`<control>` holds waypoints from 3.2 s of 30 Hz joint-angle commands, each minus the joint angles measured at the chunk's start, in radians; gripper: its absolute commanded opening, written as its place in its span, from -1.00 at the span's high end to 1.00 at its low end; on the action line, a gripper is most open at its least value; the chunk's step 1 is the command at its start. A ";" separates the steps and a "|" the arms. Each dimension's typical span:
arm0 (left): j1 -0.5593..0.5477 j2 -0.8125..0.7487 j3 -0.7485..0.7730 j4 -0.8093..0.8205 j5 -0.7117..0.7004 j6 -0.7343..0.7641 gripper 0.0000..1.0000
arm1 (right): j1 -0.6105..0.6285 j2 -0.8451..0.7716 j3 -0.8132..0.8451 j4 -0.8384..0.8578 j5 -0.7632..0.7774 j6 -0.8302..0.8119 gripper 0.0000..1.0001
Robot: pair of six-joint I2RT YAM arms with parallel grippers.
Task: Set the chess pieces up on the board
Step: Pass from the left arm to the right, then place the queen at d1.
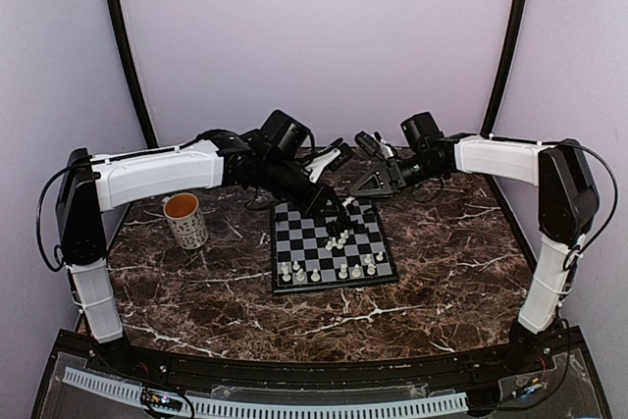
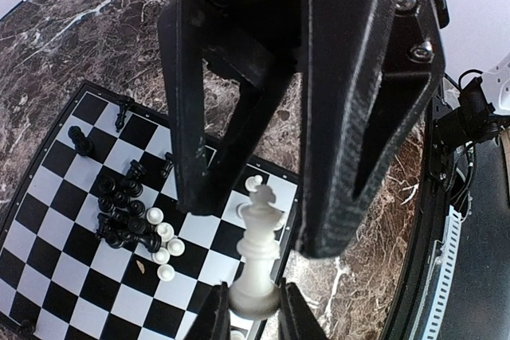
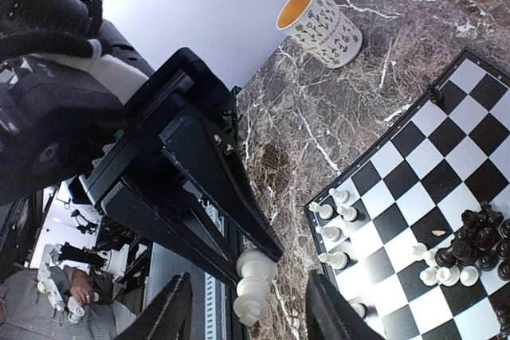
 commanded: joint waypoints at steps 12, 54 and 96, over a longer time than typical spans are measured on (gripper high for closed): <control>-0.004 -0.004 0.016 0.010 0.009 0.002 0.81 | 0.010 0.010 -0.018 0.055 0.003 0.035 0.37; 0.225 -0.283 -0.335 0.219 -0.456 0.101 -0.65 | 0.353 -0.066 0.035 -0.261 0.813 -0.539 0.98; 0.248 -0.262 -0.386 0.244 -0.362 0.106 -0.58 | 0.506 0.113 0.086 -0.290 1.060 -0.595 0.89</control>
